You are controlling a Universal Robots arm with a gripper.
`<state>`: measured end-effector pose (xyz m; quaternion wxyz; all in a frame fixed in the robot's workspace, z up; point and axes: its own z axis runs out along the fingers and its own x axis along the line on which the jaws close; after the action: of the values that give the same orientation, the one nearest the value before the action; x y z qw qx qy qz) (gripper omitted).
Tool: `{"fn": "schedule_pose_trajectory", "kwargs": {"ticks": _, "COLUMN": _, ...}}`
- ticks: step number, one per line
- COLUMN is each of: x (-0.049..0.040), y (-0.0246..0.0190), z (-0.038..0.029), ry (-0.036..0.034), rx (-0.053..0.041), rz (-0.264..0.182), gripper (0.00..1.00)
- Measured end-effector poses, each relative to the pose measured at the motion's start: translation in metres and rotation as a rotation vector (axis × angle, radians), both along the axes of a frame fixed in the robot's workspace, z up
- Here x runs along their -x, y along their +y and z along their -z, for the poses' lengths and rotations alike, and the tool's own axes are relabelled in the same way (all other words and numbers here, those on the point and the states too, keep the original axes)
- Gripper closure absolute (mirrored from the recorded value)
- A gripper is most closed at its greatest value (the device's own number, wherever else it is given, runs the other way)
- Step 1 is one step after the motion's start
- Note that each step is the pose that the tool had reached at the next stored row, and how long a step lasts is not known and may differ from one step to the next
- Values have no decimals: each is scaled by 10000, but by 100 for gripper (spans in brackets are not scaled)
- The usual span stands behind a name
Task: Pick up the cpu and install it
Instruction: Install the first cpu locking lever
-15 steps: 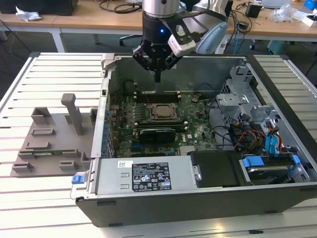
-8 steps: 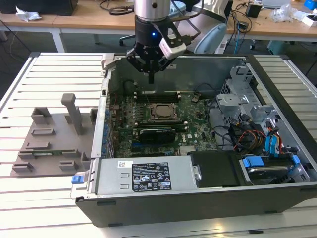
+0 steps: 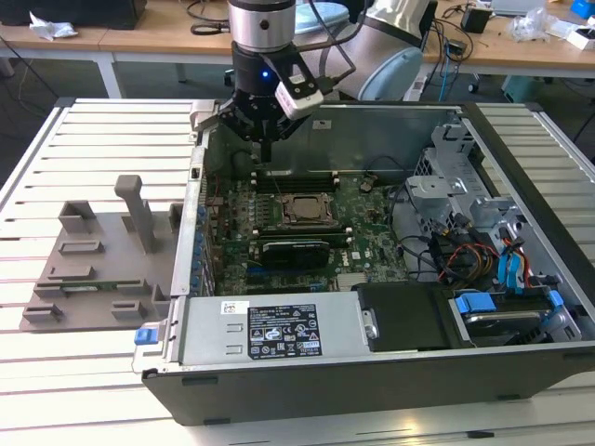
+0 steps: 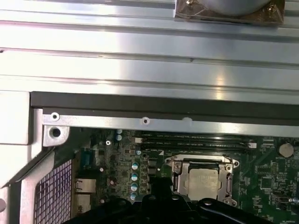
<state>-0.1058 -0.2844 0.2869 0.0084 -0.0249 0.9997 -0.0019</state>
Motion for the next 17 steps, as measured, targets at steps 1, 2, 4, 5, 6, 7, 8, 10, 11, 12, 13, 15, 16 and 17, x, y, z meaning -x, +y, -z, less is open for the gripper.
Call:
{"fn": "schedule_pose_trajectory", "kwargs": {"ticks": 1, "x": 17, "y": 14, "z": 20, "ry": 0, "rx": -1, "rz": 2, "gripper": 89}}
{"fn": "schedule_pose_trajectory", "kwargs": {"ticks": 2, "x": 44, "y": 33, "z": 52, "ry": -1, "rx": -2, "rz": 2, "gripper": 89}}
{"fn": "schedule_pose_trajectory", "kwargs": {"ticks": 4, "x": 77, "y": 54, "z": 116, "ry": -1, "rx": -2, "rz": 2, "gripper": 89}}
{"fn": "schedule_pose_trajectory", "kwargs": {"ticks": 5, "x": 76, "y": 54, "z": 135, "ry": -2, "rx": -2, "rz": 2, "gripper": 89}}
{"fn": "schedule_pose_trajectory", "kwargs": {"ticks": 6, "x": 76, "y": 54, "z": 153, "ry": -1, "rx": -2, "rz": 1, "gripper": 89}}
{"fn": "schedule_pose_trajectory", "kwargs": {"ticks": 7, "x": 72, "y": 53, "z": 190, "ry": -1, "rx": -1, "rz": -2, "gripper": 89}}
{"fn": "schedule_pose_trajectory", "kwargs": {"ticks": 8, "x": 68, "y": 53, "z": 207, "ry": 0, "rx": -1, "rz": -2, "gripper": 89}}
{"fn": "schedule_pose_trajectory", "kwargs": {"ticks": 10, "x": 51, "y": 54, "z": 246, "ry": 0, "rx": -1, "rz": -4, "gripper": 89}}
{"fn": "schedule_pose_trajectory", "kwargs": {"ticks": 11, "x": 40, "y": 54, "z": 251, "ry": 0, "rx": 0, "rz": -5, "gripper": 89}}
{"fn": "schedule_pose_trajectory", "kwargs": {"ticks": 12, "x": 8, "y": 53, "z": 257, "ry": -1, "rx": -1, "rz": -7, "gripper": 89}}
{"fn": "schedule_pose_trajectory", "kwargs": {"ticks": 13, "x": -25, "y": 53, "z": 259, "ry": 0, "rx": 0, "rz": -8, "gripper": 89}}
{"fn": "schedule_pose_trajectory", "kwargs": {"ticks": 15, "x": -115, "y": 53, "z": 263, "ry": 2, "rx": -1, "rz": -9, "gripper": 89}}
{"fn": "schedule_pose_trajectory", "kwargs": {"ticks": 16, "x": -134, "y": 53, "z": 264, "ry": 3, "rx": -2, "rz": -10, "gripper": 89}}
{"fn": "schedule_pose_trajectory", "kwargs": {"ticks": 17, "x": -155, "y": 54, "z": 265, "ry": 6, "rx": -1, "rz": -9, "gripper": 89}}
